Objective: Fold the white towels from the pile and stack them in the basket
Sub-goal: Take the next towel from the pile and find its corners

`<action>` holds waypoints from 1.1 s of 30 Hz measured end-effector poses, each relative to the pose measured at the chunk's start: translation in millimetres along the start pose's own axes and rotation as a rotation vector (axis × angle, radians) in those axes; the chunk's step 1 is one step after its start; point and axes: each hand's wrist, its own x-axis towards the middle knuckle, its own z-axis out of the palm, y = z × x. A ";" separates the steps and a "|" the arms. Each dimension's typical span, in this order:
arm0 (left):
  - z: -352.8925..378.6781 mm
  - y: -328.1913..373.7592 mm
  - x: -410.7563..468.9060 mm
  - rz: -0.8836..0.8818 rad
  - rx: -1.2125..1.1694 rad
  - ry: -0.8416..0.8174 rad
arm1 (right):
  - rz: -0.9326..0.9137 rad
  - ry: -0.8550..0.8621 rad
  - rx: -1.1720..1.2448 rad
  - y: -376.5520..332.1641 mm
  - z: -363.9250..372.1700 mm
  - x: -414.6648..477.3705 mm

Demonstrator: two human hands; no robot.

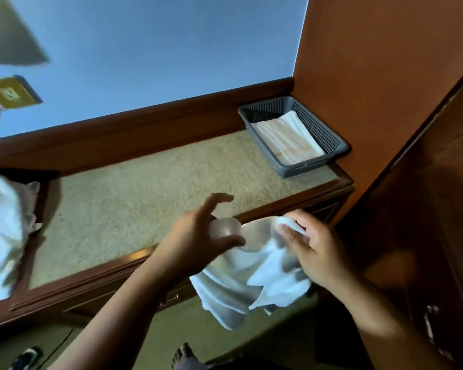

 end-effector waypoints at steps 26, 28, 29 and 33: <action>-75.8 -17.0 -13.8 -0.320 -0.029 0.735 | 0.281 -0.049 -0.277 71.9 8.2 -6.0; -76.3 -19.7 -13.7 -0.337 -0.033 0.738 | 0.358 0.036 -0.191 79.4 0.4 -6.5; -76.4 -21.2 -13.9 -0.348 -0.036 0.737 | 0.400 0.101 -0.133 85.1 -3.1 -6.2; -74.8 -25.6 -14.0 -0.372 -0.047 0.709 | 0.506 0.347 0.139 96.6 -11.4 -7.3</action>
